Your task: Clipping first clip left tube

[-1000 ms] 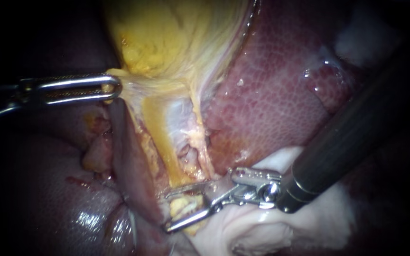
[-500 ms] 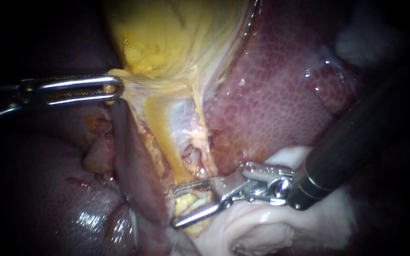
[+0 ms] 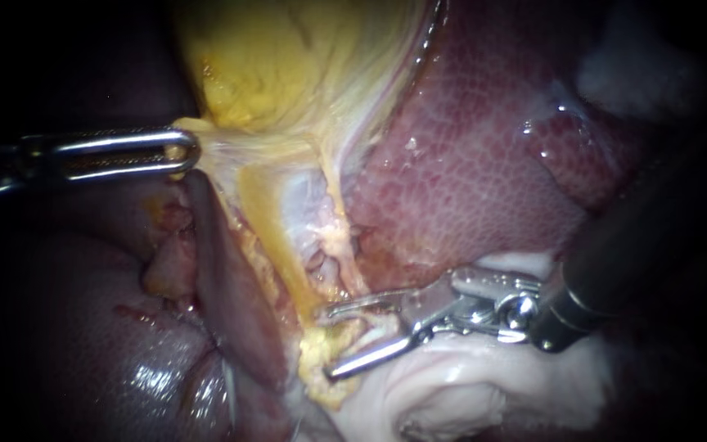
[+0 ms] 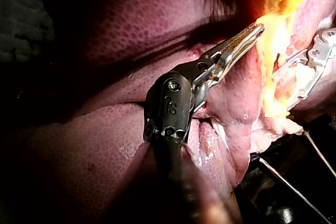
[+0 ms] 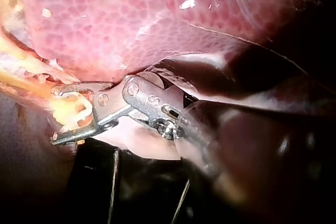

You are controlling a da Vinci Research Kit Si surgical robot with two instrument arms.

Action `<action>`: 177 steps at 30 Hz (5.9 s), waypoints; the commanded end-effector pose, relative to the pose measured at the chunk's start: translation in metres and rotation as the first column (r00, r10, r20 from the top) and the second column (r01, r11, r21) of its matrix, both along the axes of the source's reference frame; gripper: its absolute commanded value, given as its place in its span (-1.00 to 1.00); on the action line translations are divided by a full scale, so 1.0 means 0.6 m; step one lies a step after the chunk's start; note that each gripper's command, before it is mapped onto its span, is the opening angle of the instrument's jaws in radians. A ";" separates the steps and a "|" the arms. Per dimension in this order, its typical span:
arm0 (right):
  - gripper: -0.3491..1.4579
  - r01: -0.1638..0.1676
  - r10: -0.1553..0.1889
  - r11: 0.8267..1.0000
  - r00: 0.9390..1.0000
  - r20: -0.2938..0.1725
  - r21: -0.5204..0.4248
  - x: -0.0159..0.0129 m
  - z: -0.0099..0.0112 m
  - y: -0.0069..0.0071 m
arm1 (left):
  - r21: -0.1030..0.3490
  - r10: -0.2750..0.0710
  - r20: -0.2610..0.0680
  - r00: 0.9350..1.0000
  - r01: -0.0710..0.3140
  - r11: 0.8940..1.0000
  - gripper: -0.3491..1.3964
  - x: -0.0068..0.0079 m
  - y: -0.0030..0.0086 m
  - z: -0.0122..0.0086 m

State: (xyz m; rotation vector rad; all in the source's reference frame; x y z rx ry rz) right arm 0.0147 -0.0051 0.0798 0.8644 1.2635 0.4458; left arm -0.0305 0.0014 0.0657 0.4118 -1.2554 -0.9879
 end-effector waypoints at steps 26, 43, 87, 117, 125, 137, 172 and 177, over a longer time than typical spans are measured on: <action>0.05 -0.019 0.021 0.998 0.999 0.034 -0.057 0.0065 0.0032 0.0004 | 0.001 0.003 0.004 1.000 -0.003 1.000 -1.00 -0.0003 0.0000 0.0000; 0.05 0.083 -0.078 0.995 0.994 -0.081 0.051 0.0060 -0.0011 -0.0045 | -0.004 0.008 0.004 1.000 -0.008 1.000 -1.00 0.0003 0.0003 0.0000; 0.02 0.239 -0.198 0.951 0.958 -0.209 0.195 0.0120 0.0016 -0.0120 | -0.009 0.006 -0.002 1.000 -0.006 1.000 -1.00 0.0001 0.0033 0.0018; 0.04 0.058 -0.031 0.982 0.988 -0.154 0.177 0.0131 0.0030 -0.0029 | -0.016 0.012 -0.001 1.000 -0.012 1.000 -1.00 -0.0009 0.0027 -0.0009; 0.04 0.178 -0.135 0.961 0.969 -0.206 0.210 0.0118 0.0023 -0.0087 | -0.021 0.018 0.000 1.000 -0.018 1.000 -1.00 0.0000 0.0033 0.0000; 0.02 0.260 -0.193 0.927 0.949 -0.249 0.270 0.0107 0.0014 -0.0106 | -0.020 0.024 0.005 1.000 -0.023 1.000 -1.00 0.0010 0.0042 0.0013; 0.03 0.137 -0.131 0.984 0.990 -0.057 0.117 0.0090 0.0034 -0.0021 | -0.024 0.025 0.003 1.000 -0.025 0.999 -1.00 0.0011 0.0041 0.0003; 0.03 0.115 -0.110 0.989 0.992 -0.053 0.094 0.0058 0.0005 -0.0005 | -0.024 0.024 0.003 1.000 -0.024 0.999 -1.00 0.0011 0.0040 0.0001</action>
